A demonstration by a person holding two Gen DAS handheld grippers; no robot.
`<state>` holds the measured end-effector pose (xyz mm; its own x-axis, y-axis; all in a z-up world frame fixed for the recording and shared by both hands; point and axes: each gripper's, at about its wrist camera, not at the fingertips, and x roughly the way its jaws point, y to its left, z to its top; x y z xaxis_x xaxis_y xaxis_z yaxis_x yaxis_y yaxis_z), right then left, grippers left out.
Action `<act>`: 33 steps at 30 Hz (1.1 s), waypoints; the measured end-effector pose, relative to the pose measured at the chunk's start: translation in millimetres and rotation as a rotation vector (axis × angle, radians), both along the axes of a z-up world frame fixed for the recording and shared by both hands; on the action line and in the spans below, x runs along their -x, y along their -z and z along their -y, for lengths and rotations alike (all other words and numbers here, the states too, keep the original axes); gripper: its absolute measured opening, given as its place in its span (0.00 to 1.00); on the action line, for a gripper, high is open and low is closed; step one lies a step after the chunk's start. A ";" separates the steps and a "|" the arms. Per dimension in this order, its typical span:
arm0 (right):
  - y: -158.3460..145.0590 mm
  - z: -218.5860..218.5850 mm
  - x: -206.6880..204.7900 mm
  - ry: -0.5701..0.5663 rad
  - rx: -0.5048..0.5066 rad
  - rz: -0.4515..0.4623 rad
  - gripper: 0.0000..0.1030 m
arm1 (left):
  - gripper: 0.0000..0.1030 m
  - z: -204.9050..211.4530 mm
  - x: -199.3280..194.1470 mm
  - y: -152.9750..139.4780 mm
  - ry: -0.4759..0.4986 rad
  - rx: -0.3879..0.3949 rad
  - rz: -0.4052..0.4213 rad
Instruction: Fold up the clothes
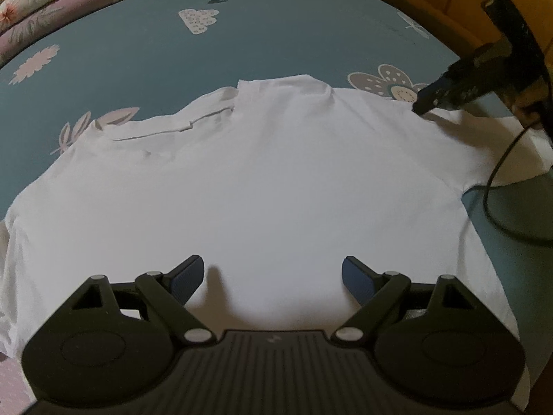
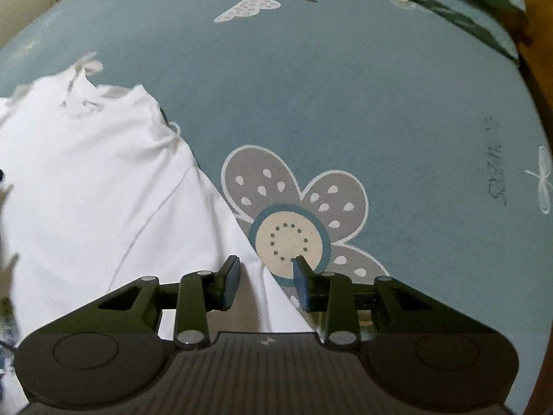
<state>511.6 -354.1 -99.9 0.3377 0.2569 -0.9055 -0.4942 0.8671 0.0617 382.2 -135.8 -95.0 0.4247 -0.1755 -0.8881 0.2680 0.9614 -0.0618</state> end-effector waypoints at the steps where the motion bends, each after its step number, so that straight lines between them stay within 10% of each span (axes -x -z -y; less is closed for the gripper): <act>1: -3.5 6.1 -0.4 0.000 -0.019 -0.009 0.37 | 0.84 -1.1 0.7 0.2 0.004 -0.003 0.002; 10: -0.5 39.7 19.3 -0.108 0.080 -0.096 0.36 | 0.84 -4.3 -2.6 7.8 -0.015 0.012 -0.017; 12: -1.3 39.1 20.0 -0.124 0.079 -0.098 0.13 | 0.84 -2.4 -4.4 7.6 -0.008 0.008 -0.016; 17: -3.4 40.5 25.8 -0.125 0.080 -0.088 0.01 | 0.84 2.3 -8.1 5.0 0.003 0.005 -0.011; 23: -0.3 47.1 20.0 -0.112 0.020 -0.129 0.14 | 0.84 9.2 -11.3 3.3 0.011 -0.001 -0.007; 33: 0.5 39.5 20.2 -0.088 0.133 0.006 0.01 | 0.84 27.1 -8.8 -0.4 0.031 0.001 0.002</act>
